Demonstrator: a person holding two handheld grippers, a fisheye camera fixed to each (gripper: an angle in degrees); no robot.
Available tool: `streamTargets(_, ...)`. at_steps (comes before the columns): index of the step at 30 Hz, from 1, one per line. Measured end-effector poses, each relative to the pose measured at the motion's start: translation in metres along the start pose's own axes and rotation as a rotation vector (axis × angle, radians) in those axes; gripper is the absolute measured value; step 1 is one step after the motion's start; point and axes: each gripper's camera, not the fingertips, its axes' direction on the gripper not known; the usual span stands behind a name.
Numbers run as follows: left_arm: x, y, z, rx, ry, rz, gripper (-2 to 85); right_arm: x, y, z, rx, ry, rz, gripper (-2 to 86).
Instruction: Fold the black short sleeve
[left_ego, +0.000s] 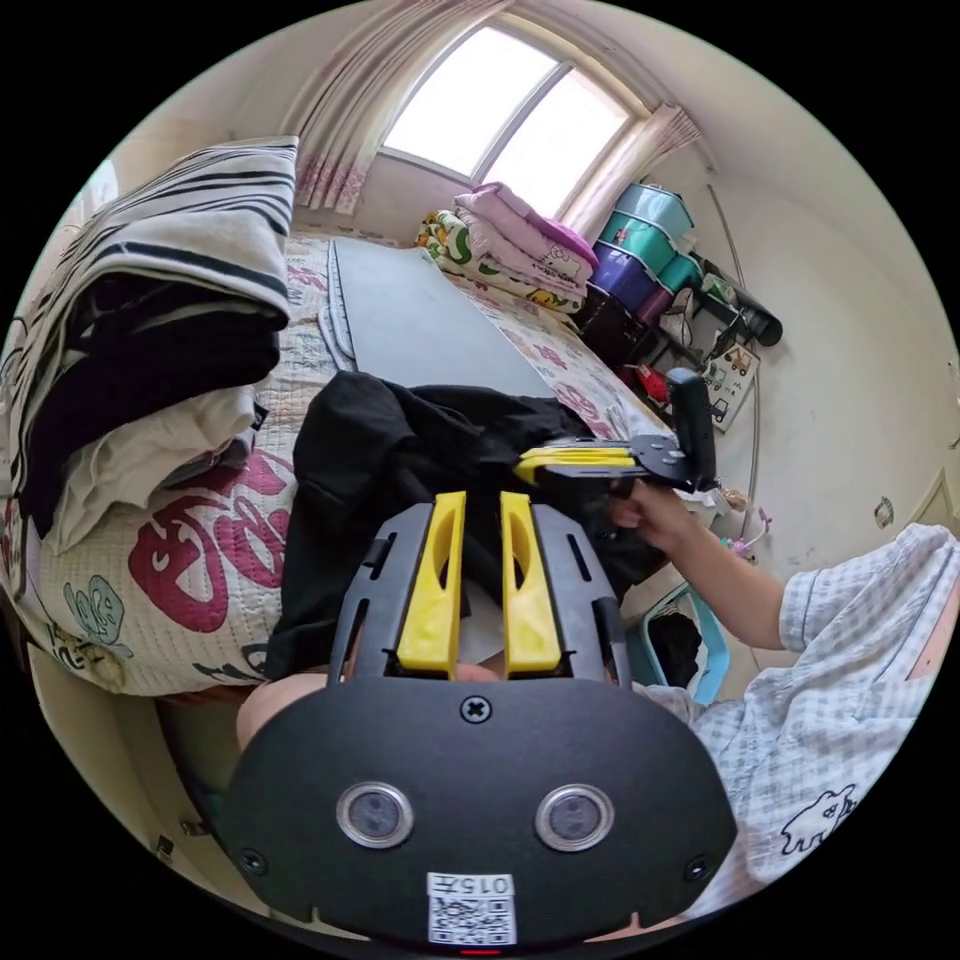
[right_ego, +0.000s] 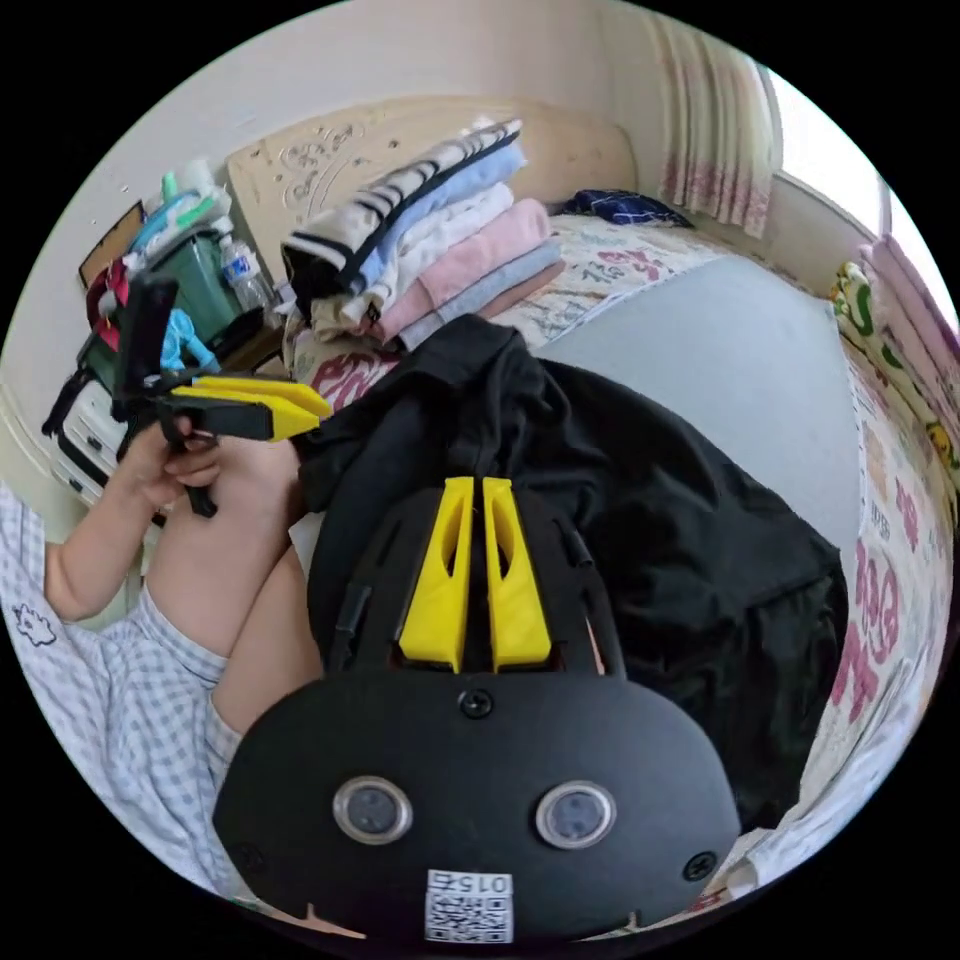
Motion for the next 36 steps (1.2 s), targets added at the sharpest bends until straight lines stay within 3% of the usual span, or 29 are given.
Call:
streamTargets(7, 0.013, -0.017, 0.028, -0.103, -0.023, 0.076, 7.3, 0.076, 0.037, -0.09, 0.305, -0.365, 0.2, 0.0)
streamTargets(12, 0.044, -0.027, 0.047, -0.151, -0.176, 0.242, 9.0, 0.086, 0.053, -0.111, 0.326, -0.269, 0.224, 0.4)
streamTargets(16, 0.049, -0.028, 0.058, -0.199, -0.141, 0.282, 9.5, 0.094, 0.059, -0.109, 0.321, -0.294, 0.237, 0.4)
streamTargets(20, 0.063, -0.035, 0.061, -0.19, -0.265, 0.371, 9.6, 0.103, 0.066, -0.109, 0.323, -0.302, 0.263, 0.4)
streamTargets(24, 0.072, -0.041, 0.083, -0.246, -0.253, 0.473, 9.6, 0.109, 0.07, -0.111, 0.323, -0.322, 0.284, 0.4)
streamTargets(32, 0.045, -0.036, 0.129, -0.429, -0.227, 0.481, 9.0, 0.11, 0.077, -0.114, 0.278, -0.311, 0.302, 0.5)
streamTargets(36, 0.03, -0.022, 0.123, -0.42, -0.221, 0.452, 6.7, 0.102, 0.081, -0.116, 0.229, -0.268, 0.301, 0.4)
